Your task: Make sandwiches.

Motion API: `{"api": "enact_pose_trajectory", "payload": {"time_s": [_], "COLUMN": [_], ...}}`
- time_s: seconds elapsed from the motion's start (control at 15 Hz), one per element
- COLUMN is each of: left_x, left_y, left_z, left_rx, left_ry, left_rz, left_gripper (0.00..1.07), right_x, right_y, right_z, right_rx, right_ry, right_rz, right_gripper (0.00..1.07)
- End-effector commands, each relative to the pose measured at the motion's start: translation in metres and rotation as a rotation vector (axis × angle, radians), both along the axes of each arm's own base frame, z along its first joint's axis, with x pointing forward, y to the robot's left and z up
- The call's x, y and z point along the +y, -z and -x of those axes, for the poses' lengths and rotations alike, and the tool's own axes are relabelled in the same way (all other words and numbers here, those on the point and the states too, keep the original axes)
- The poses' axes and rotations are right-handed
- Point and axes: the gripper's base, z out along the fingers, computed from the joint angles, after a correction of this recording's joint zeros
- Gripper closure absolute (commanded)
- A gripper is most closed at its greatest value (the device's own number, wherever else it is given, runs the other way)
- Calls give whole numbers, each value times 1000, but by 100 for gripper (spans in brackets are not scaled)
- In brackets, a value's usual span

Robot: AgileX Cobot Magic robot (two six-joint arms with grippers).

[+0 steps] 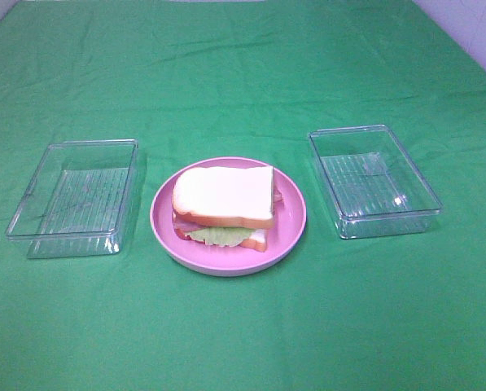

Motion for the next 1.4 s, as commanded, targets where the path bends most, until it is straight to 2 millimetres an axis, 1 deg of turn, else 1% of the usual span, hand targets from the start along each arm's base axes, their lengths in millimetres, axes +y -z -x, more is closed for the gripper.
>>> {"api": "enact_pose_trajectory", "payload": {"time_s": [0.07,0.13,0.53,0.67,0.87,1.4], "left_x": [-1,-1,-3,-4,-5,-5], "left_y": [0,0,0,0,0,0], "left_z": [-1,-1,-4,-1,-2,-2], "left_rx": [-5,-4,-8,-36,-35,-35], "left_ry": [-1,0,-261,-350,-416,-415], "left_rz": [3,4,3,8,8,7], "left_gripper": [31,31,31,31,31,31], "right_x": [1,1,1,1,1,1], "right_y": [0,0,0,0,0,0], "right_z": [0,0,0,0,0,0], "right_rx": [-16,-16,-16,-16,-15,-15], "right_ry": [65,59,59,59,59,59], "right_rz": [10,8,7,7,7,7], "right_gripper": [29,29,29,29,29,29]}}
